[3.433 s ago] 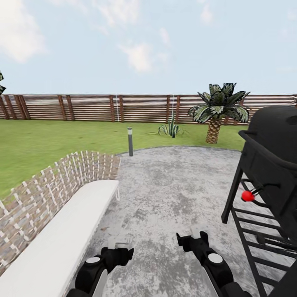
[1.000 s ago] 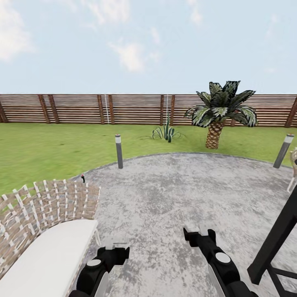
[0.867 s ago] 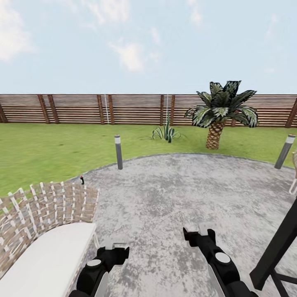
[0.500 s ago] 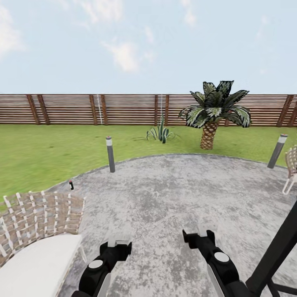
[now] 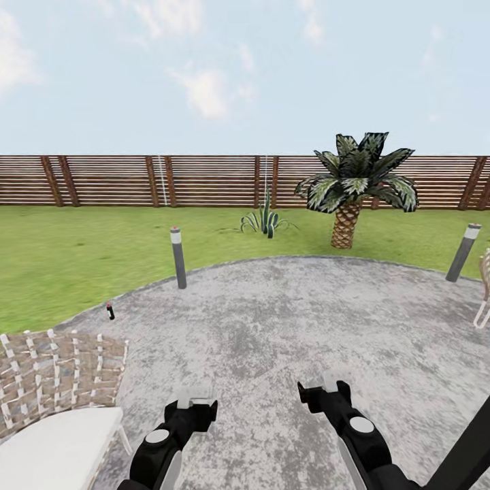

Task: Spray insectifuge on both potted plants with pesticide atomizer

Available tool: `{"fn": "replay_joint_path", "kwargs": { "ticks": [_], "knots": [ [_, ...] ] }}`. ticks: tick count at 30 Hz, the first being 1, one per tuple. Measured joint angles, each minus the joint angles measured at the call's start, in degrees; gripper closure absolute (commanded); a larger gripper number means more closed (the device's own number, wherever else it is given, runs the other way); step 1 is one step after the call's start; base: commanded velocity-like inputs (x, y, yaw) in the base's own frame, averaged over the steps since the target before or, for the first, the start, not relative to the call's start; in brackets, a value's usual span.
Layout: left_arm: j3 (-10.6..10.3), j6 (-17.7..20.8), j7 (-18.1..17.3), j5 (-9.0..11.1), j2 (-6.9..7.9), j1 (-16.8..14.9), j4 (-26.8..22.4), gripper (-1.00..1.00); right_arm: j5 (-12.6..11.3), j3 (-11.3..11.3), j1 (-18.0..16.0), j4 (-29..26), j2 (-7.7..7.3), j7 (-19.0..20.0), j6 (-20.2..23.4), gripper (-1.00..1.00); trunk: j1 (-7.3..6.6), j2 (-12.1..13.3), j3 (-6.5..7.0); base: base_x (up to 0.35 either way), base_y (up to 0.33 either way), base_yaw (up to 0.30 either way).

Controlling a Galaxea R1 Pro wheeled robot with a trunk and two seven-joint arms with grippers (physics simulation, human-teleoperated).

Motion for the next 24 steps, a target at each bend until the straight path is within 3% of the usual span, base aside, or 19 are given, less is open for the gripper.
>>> {"fn": "replay_joint_path", "kwargs": {
  "ticks": [8, 24],
  "knots": [
    [-0.05, -0.14, 2.83, 0.31, -0.25, 0.06, -1.06, -1.00, -0.08, 0.00, 0.00, -0.02, -0.03, -0.43, 1.03, -1.00, 0.00, 0.00, 0.00, 0.023, -0.001, 0.000],
    [0.12, -0.27, 3.02, 0.42, 0.01, 0.09, -0.54, -1.00, -0.02, -0.02, 0.00, -0.27, 0.15, -0.38, 1.06, -1.00, 0.00, 0.00, 0.00, 0.307, -0.023, 0.000]
  ]
}}
